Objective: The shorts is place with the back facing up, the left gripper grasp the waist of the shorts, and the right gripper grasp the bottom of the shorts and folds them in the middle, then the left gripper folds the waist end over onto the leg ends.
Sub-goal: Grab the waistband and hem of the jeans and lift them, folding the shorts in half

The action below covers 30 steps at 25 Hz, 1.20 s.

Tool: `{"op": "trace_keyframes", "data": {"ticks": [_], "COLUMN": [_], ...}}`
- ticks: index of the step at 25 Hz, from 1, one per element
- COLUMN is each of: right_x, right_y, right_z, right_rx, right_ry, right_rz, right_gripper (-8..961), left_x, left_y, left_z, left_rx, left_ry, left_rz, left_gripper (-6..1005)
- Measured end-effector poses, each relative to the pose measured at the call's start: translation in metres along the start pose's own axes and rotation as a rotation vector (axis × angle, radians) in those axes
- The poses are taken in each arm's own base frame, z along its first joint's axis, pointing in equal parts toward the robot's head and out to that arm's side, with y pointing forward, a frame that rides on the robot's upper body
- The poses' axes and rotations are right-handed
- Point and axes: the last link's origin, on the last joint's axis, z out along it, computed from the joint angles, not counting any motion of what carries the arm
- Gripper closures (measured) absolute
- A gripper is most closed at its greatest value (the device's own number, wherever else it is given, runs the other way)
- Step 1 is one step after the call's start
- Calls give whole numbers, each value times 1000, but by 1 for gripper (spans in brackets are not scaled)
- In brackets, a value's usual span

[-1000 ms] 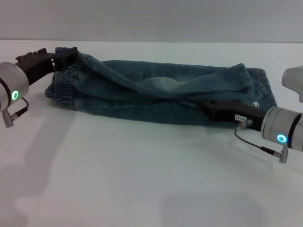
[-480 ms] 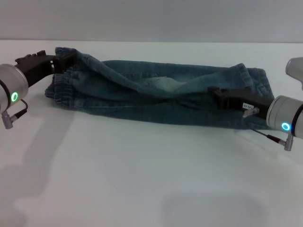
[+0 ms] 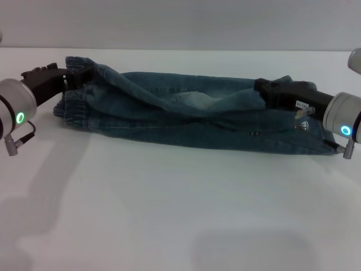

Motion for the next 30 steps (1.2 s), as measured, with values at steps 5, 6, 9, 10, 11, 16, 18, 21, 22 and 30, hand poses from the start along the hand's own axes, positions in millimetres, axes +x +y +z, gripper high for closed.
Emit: {"op": "trace_keyframes", "data": {"ticks": [5, 6, 9, 10, 11, 16, 18, 21, 22, 30], "right_x": [2, 5, 19, 23, 26, 36, 37, 39, 40, 40], "right_y": [17, 23, 40, 47, 52, 58, 54, 47, 45, 38], "right_z": [1, 0, -5, -6, -7, -7, -4, 0, 1, 13], "right_rx": [-94, -119, -188, -207, -219, -209, -190, -162, -151, -120], "right_ry": [9, 15, 41, 49, 58, 85, 95, 113, 119, 139], "right_rz": [-13, -12, -9, -13, -14, -12, -7, 3, 2, 14], "right_gripper": [954, 954, 953, 953, 953, 953, 953, 953, 953, 953], "left_x": [-2, -2, -3, -3, -3, -3, -3, -4, -3, 1], "left_y": [4, 4, 3, 3, 2, -1, -2, -3, -3, -2], "left_z": [1, 1, -1, -1, -2, -6, -7, -9, -9, -12], "left_rx": [-9, -11, -9, -7, -5, 5, 7, 11, 10, 4], "left_ry": [-5, -5, -5, -5, -5, 4, 8, 8, 9, 8], "left_rz": [6, 8, 8, 7, 5, 1, 1, -3, -2, 0], "left_gripper": [185, 186, 186, 187, 187, 188, 189, 189, 190, 192]}}
